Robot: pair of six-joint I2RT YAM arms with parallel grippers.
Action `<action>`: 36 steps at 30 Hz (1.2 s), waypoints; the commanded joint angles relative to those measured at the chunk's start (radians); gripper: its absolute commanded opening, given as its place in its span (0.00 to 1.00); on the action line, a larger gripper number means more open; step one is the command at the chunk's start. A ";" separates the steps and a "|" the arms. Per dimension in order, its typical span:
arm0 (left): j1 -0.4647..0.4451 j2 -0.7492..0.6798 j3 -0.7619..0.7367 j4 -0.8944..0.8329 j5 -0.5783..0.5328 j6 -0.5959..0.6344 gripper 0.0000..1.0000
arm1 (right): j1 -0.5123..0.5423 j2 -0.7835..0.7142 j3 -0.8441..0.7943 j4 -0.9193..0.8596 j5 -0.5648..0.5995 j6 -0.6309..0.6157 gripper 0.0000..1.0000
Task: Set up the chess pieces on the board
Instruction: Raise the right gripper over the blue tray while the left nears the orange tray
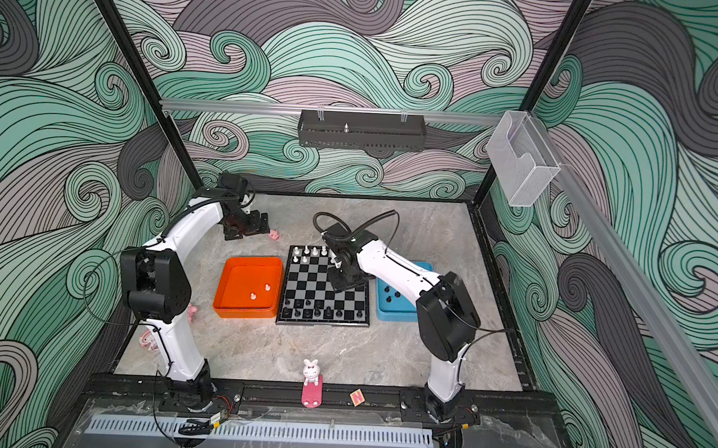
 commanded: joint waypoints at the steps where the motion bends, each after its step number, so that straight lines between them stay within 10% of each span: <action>1: 0.004 -0.001 -0.006 0.004 -0.001 -0.006 0.94 | -0.073 -0.053 0.017 0.000 0.029 -0.017 0.53; 13: 0.003 -0.020 -0.030 -0.015 -0.058 -0.040 0.98 | -0.257 -0.164 -0.086 0.080 -0.004 -0.056 0.99; 36: -0.061 -0.233 -0.454 -0.093 -0.106 -0.037 0.94 | -0.394 -0.208 -0.223 0.181 -0.078 -0.080 1.00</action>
